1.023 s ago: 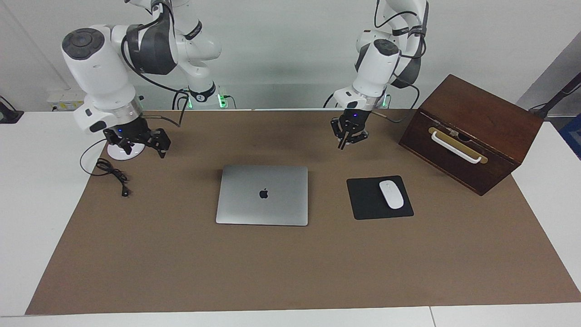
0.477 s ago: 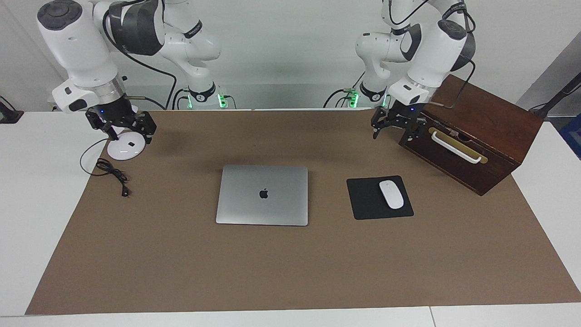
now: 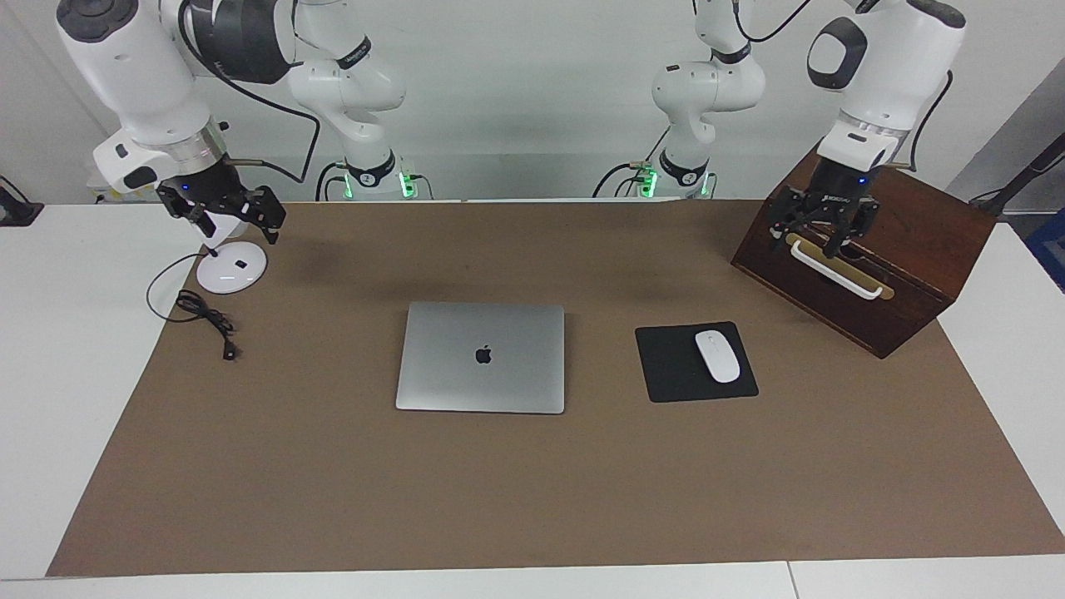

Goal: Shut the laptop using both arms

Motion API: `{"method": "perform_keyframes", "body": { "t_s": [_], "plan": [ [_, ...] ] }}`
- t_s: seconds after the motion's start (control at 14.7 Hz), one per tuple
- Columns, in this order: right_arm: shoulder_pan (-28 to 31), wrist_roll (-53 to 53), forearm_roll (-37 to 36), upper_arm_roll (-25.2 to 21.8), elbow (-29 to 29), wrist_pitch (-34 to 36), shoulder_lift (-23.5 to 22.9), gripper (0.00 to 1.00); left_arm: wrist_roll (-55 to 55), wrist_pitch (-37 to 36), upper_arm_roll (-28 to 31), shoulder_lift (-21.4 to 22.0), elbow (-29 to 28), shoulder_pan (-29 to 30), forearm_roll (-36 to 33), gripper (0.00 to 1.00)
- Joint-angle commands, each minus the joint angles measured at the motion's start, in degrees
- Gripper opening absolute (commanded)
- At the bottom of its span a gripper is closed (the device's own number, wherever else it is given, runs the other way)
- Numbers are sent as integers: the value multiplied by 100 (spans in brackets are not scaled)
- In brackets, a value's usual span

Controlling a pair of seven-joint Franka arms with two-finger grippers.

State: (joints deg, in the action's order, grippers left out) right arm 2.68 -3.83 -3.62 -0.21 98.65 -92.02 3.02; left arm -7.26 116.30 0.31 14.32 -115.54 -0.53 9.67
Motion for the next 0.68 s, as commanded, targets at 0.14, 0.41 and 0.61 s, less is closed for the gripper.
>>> {"method": "perform_keyframes", "body": {
  "t_s": [0.14,0.41,0.61],
  "plan": [
    [13,120,502,12,58,-26,75,100,102,-1951,-75,-938,2226,202,-747,100],
    [-30,111,503,65,391,-44,233,100,102,-2191,-75,-1045,2396,211,-756,100],
    [66,146,503,57,357,-62,225,100,102,-2077,-84,-1010,2151,202,-756,100]
  ]
}}
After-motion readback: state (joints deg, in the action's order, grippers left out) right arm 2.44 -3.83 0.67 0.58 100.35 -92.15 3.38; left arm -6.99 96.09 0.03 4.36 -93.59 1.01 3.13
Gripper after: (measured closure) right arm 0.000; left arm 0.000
